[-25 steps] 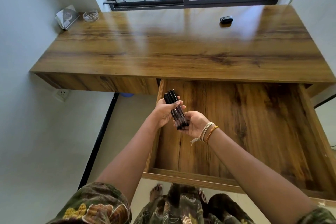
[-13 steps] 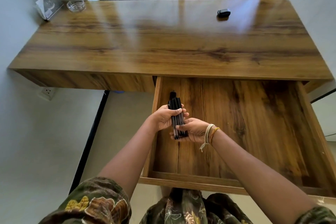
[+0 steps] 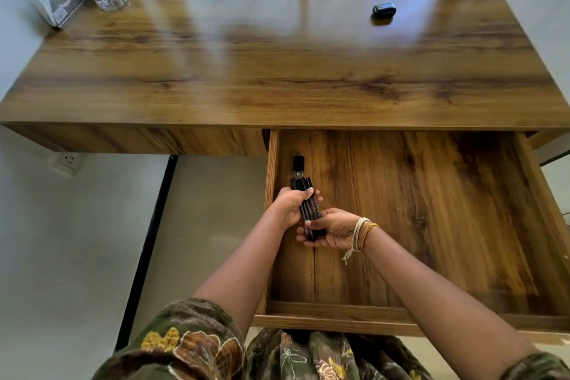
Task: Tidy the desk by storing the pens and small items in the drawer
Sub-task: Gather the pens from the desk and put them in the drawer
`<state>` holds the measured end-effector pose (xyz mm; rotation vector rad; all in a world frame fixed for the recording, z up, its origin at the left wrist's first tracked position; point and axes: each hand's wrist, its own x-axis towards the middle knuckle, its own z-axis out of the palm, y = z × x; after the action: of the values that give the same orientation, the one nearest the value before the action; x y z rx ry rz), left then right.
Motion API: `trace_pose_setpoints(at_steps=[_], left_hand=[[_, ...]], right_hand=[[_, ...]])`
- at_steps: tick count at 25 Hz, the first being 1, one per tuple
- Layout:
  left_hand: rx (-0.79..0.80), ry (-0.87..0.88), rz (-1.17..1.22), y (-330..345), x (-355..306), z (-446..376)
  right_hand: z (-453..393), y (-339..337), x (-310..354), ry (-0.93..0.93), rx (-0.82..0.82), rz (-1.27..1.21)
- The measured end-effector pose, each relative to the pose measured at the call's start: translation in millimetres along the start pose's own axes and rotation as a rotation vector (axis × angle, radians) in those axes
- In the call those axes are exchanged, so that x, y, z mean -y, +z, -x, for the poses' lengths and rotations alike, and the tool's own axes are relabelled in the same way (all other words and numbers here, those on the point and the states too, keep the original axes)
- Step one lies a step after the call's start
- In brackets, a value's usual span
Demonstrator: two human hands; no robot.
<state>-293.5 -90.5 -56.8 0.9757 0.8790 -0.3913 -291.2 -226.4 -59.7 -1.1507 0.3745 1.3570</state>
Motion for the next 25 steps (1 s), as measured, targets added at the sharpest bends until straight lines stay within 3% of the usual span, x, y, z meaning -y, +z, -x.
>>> trace_pose_setpoints(at_steps=[2,7,11,20,25], left_hand=[[-0.074,-0.022,-0.036,-2.4,3.6,-9.2],[-0.335,-0.09,-0.427,-6.0,10.9,-23.8],[-0.457,-0.06,-0.617,0.6,14.6,-25.6],[-0.509,-0.057,-0.58,4.7,19.5,-21.5],[-0.5,-0.024,-0.625,6.4,21.2,-15.7]], right_hand=[[-6.7,0.5,-0.7,0.018,-0.043,0.012],[-27.5,7.2,-5.0,-0.003,-0.167,0.022],[-36.3,12.8,-6.4,0.004,-0.236,0.084],[-41.0,6.1,3.2,0.1,-0.432,0.581],[-39.0,-4.0,-5.6,0.033,-0.577,0.812]])
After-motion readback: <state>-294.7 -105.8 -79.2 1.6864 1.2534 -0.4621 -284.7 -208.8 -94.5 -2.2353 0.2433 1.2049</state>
